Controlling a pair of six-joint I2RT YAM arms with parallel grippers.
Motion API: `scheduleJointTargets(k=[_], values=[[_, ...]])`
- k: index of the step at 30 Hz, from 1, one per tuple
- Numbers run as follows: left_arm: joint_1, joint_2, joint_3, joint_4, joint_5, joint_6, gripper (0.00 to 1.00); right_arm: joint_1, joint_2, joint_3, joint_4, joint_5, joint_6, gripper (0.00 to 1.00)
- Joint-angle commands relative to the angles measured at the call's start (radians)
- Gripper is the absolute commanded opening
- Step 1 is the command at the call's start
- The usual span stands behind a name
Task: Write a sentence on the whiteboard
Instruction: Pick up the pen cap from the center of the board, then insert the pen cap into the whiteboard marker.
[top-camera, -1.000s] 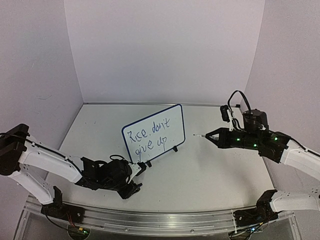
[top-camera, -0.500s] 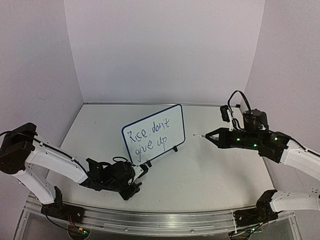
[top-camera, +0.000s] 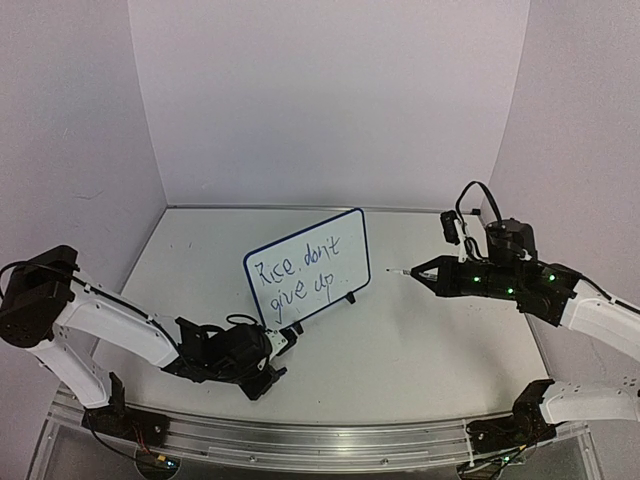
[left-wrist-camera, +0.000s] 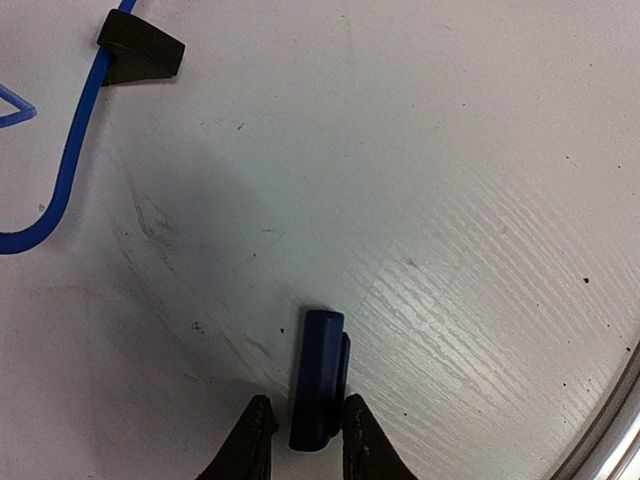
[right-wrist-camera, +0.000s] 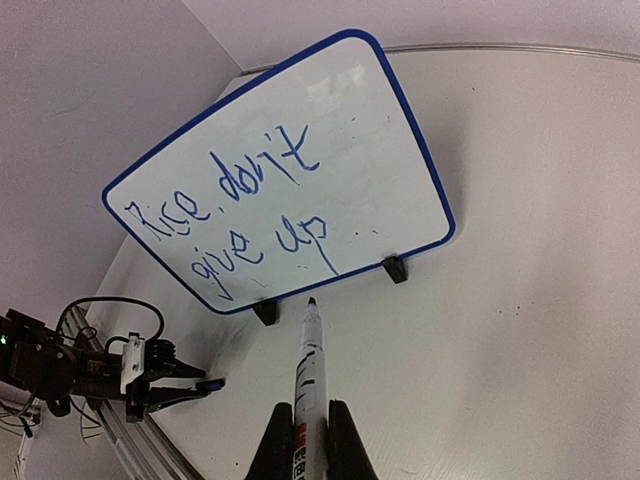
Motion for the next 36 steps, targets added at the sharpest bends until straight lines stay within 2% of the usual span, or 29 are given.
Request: scheduleJointTargets(k=[1, 10, 14, 25, 33, 36], values=[[-0.003, 0.036, 0.035, 0.010, -0.003, 0.022, 0.20, 0.000, -0.018, -0.004, 0.029, -0.011, 0.011, 0.00], [-0.003, 0.049, 0.040, 0.019, 0.006, 0.044, 0.02, 0.000, -0.031, -0.003, -0.010, 0.009, 0.044, 0.00], [-0.005, 0.023, 0.059, 0.045, 0.006, 0.072, 0.00, -0.001, -0.026, 0.001, -0.055, -0.010, 0.074, 0.00], [-0.003, -0.089, 0.109, 0.040, 0.072, 0.129, 0.00, 0.000, -0.011, 0.013, -0.062, -0.268, 0.114, 0.00], [-0.004, -0.206, 0.146, -0.028, 0.160, 0.185, 0.00, 0.003, 0.129, 0.036, 0.028, -0.590, 0.155, 0.00], [-0.004, -0.235, 0.157, -0.038, 0.200, 0.204, 0.00, 0.039, 0.175, 0.059, 0.046, -0.657, 0.154, 0.00]])
